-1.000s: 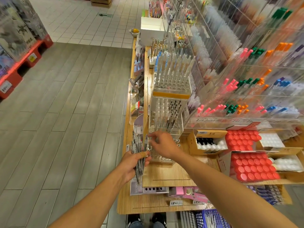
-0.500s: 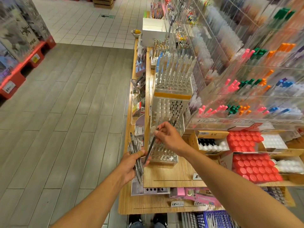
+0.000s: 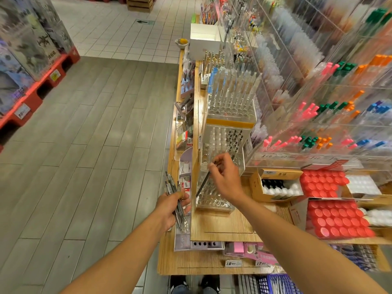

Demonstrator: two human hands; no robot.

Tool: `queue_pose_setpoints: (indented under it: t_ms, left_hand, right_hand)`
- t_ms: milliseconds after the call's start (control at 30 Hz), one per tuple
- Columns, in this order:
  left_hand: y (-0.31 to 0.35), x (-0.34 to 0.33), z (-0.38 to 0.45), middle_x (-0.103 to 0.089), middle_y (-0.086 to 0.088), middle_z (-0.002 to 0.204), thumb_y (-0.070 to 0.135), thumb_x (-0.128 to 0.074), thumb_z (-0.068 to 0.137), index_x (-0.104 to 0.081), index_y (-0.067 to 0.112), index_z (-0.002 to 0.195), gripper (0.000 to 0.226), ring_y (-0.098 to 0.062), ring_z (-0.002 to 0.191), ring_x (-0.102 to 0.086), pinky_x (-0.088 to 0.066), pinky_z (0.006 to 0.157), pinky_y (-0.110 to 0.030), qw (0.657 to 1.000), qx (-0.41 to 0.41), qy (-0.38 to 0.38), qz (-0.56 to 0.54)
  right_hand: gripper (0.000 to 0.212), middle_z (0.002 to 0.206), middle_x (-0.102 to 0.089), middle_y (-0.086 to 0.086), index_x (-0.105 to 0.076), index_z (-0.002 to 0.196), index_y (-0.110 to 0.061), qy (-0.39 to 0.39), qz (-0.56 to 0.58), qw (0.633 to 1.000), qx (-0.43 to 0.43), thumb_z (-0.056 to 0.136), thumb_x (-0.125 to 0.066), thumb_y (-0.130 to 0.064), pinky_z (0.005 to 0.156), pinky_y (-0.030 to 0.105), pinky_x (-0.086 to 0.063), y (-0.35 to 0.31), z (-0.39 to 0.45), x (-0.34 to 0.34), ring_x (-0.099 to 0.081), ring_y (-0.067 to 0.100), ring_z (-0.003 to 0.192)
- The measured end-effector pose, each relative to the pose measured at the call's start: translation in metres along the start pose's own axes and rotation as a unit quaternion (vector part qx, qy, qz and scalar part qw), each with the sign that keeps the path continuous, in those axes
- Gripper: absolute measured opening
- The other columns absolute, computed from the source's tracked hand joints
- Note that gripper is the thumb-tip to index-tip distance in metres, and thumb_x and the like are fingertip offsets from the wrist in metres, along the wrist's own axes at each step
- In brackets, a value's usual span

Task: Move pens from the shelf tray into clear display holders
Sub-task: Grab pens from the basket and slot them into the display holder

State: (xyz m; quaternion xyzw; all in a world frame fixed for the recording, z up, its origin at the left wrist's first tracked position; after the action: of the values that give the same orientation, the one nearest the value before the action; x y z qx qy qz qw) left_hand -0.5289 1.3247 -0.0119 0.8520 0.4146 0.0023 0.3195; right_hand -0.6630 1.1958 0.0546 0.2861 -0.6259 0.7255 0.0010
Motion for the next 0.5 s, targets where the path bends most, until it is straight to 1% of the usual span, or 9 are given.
queue_pose_setpoints:
  t_ms: [67, 133, 167, 200, 267, 300, 400, 500]
  left_hand:
    - [-0.002, 0.002, 0.000, -0.070, -0.017, 0.094, 0.001, -0.054, 0.097, -0.061, -0.002, 0.118, 0.022, -0.023, 0.078, -0.068, -0.058, 0.072, -0.038, 1.000, 0.002, -0.001, 0.012]
    - [-0.002, 0.002, 0.000, -0.071, -0.017, 0.096, 0.001, -0.053, 0.098, -0.061, -0.003, 0.118, 0.022, -0.023, 0.080, -0.069, -0.059, 0.071, -0.037, 1.000, 0.003, -0.004, 0.019]
    - [-0.002, 0.002, 0.000, -0.072, -0.017, 0.096, 0.001, -0.053, 0.098, -0.061, -0.003, 0.117, 0.021, -0.023, 0.080, -0.070, -0.059, 0.070, -0.036, 1.000, 0.002, -0.007, 0.021]
    - [-0.002, 0.002, -0.001, -0.072, -0.017, 0.095, 0.001, -0.054, 0.098, -0.062, -0.004, 0.116, 0.020, -0.023, 0.080, -0.070, -0.059, 0.070, -0.036, 1.000, 0.001, -0.009, 0.023]
    - [0.000, 0.002, -0.001, -0.073, -0.017, 0.094, 0.001, -0.054, 0.098, -0.062, -0.004, 0.114, 0.019, -0.022, 0.079, -0.071, -0.060, 0.067, -0.034, 1.000, -0.003, -0.013, 0.027]
    - [0.000, 0.001, 0.000, -0.073, -0.017, 0.095, 0.001, -0.054, 0.098, -0.062, -0.004, 0.115, 0.019, -0.022, 0.079, -0.072, -0.060, 0.067, -0.034, 1.000, -0.003, -0.014, 0.028]
    - [0.001, 0.001, 0.000, -0.074, -0.018, 0.100, 0.001, -0.055, 0.098, -0.061, -0.004, 0.116, 0.020, -0.023, 0.082, -0.072, -0.061, 0.070, -0.035, 0.999, -0.005, -0.016, 0.032]
    - [0.000, 0.001, 0.002, -0.075, -0.018, 0.096, 0.000, -0.057, 0.096, -0.062, -0.007, 0.115, 0.021, -0.022, 0.080, -0.074, -0.061, 0.068, -0.033, 0.999, -0.004, -0.020, 0.040]
  right_hand:
    - [0.012, 0.071, -0.055, -0.004, -0.047, 0.092, -0.023, -0.031, -0.065, 0.997, 0.015, 0.095, -0.057, -0.018, 0.051, 0.020, -0.043, 0.005, 0.001, 0.000, -0.047, 0.002, 0.055]
    - [0.015, 0.069, -0.055, -0.006, -0.045, 0.091, -0.025, -0.070, -0.129, 0.989, 0.022, 0.095, -0.057, -0.019, 0.048, 0.018, -0.042, 0.012, 0.001, -0.002, -0.048, 0.002, 0.054]
    - [0.015, 0.070, -0.055, -0.007, -0.045, 0.092, -0.024, -0.085, -0.152, 0.984, 0.026, 0.095, -0.058, -0.019, 0.049, 0.017, -0.041, 0.015, 0.000, -0.003, -0.050, 0.002, 0.056]
    - [0.013, 0.072, -0.057, -0.006, -0.046, 0.092, -0.022, -0.097, -0.171, 0.980, 0.032, 0.094, -0.059, -0.019, 0.052, 0.019, -0.044, 0.017, 0.000, -0.004, -0.053, 0.005, 0.060]
    - [0.011, 0.078, -0.061, -0.001, -0.050, 0.095, -0.017, -0.115, -0.194, 0.973, 0.039, 0.094, -0.061, -0.019, 0.061, 0.032, -0.054, 0.021, 0.000, -0.007, -0.060, 0.015, 0.068]
    - [0.011, 0.080, -0.062, 0.000, -0.051, 0.096, -0.016, -0.121, -0.200, 0.972, 0.039, 0.094, -0.061, -0.020, 0.065, 0.036, -0.056, 0.021, 0.001, -0.007, -0.062, 0.017, 0.071]
    - [0.011, 0.081, -0.064, 0.001, -0.052, 0.094, -0.017, -0.129, -0.220, 0.966, 0.050, 0.093, -0.061, -0.023, 0.066, 0.037, -0.058, 0.019, 0.005, -0.009, -0.063, 0.017, 0.070]
    - [0.012, 0.079, -0.065, 0.001, -0.052, 0.092, -0.017, -0.130, -0.226, 0.963, 0.072, 0.092, -0.063, -0.023, 0.064, 0.037, -0.057, 0.016, 0.007, -0.011, -0.063, 0.017, 0.069]
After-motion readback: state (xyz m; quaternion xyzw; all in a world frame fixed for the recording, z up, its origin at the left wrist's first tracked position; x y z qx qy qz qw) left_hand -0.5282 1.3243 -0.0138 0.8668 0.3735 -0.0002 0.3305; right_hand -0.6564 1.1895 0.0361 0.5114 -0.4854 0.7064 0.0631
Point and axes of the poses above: each hand's wrist, its own z-axis towards the middle knuckle, its own x-axis out of the back of the hand, y = z × x, the point moved 4 cm from there along z, towards the middle knuckle
